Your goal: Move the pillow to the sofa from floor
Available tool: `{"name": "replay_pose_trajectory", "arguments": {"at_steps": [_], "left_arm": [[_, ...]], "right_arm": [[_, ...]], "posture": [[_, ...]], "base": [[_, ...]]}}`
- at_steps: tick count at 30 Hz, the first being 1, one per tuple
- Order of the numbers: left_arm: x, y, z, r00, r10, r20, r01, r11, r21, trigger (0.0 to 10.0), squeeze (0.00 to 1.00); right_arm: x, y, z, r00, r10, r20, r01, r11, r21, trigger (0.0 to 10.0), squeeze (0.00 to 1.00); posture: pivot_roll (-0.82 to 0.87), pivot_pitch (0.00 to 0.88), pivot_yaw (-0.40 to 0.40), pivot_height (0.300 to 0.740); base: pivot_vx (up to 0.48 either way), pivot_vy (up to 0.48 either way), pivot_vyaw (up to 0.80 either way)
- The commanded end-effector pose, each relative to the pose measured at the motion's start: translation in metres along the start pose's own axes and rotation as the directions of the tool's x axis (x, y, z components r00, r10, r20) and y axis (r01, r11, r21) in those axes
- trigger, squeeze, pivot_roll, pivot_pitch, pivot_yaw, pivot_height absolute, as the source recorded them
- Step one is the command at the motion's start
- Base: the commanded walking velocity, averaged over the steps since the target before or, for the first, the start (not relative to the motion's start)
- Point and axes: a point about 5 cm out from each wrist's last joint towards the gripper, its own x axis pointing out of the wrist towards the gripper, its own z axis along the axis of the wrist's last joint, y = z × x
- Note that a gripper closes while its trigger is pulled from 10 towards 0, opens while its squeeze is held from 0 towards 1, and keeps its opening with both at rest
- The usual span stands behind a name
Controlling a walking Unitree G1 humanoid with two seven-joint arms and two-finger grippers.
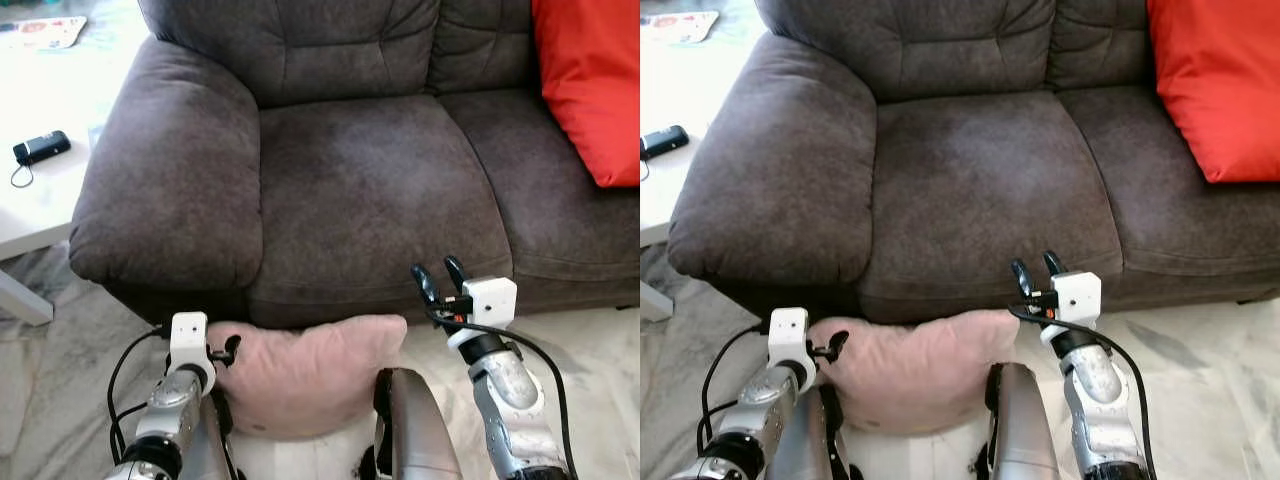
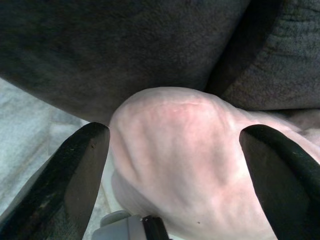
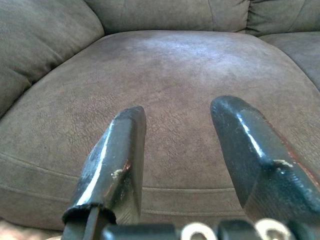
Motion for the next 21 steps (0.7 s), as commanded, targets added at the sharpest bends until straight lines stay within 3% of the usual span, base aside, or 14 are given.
{"name": "replay_pose_trajectory", "arguments": {"at_steps": [1,2,3,11,17,21], "left_arm": [[-0.001,0.001,-0.008,0.999,0.001,-0.035,-0.002,1.000,-0.013,10.0,1.00],[0.000,0.000,-0.007,0.999,-0.007,-0.035,0.007,1.000,-0.011,10.0,1.00],[0.000,-0.002,-0.007,0.999,-0.019,-0.034,0.019,1.000,-0.004,10.0,0.00],[0.005,0.002,0.005,1.000,0.031,-0.005,-0.031,0.999,-0.012,10.0,0.00],[0.008,0.000,0.014,0.999,0.048,0.026,-0.047,0.998,-0.030,10.0,0.00],[0.008,0.000,0.014,0.998,0.050,0.028,-0.049,0.998,-0.024,10.0,0.00]], "right_arm": [[-0.003,0.000,0.001,1.000,0.010,-0.006,-0.010,1.000,-0.002,10.0,0.00],[-0.003,0.000,0.002,1.000,0.011,-0.005,-0.011,1.000,-0.003,10.0,0.00],[-0.003,0.000,0.003,1.000,0.014,-0.003,-0.014,1.000,-0.006,10.0,0.00],[-0.007,-0.002,0.011,0.999,0.026,0.023,-0.025,1.000,-0.013,10.0,0.00],[-0.008,0.004,0.037,0.991,0.040,0.130,-0.042,0.999,0.015,10.0,0.00],[-0.007,0.007,0.044,0.988,0.052,0.143,-0.055,0.998,0.015,10.0,0.00]], "posture": [[-0.12,0.237,-0.041,0.532],[-0.12,0.242,-0.044,0.532],[-0.12,0.246,-0.047,0.532],[-0.14,0.281,-0.071,0.532],[-0.15,0.329,-0.098,0.532],[-0.16,0.349,-0.106,0.532]], "base": [[0.000,0.000,0.00],[0.000,0.000,0.00],[0.000,0.000,0.00],[0.000,0.000,0.00],[0.000,0.000,0.00],[0.000,0.000,0.00]]}}
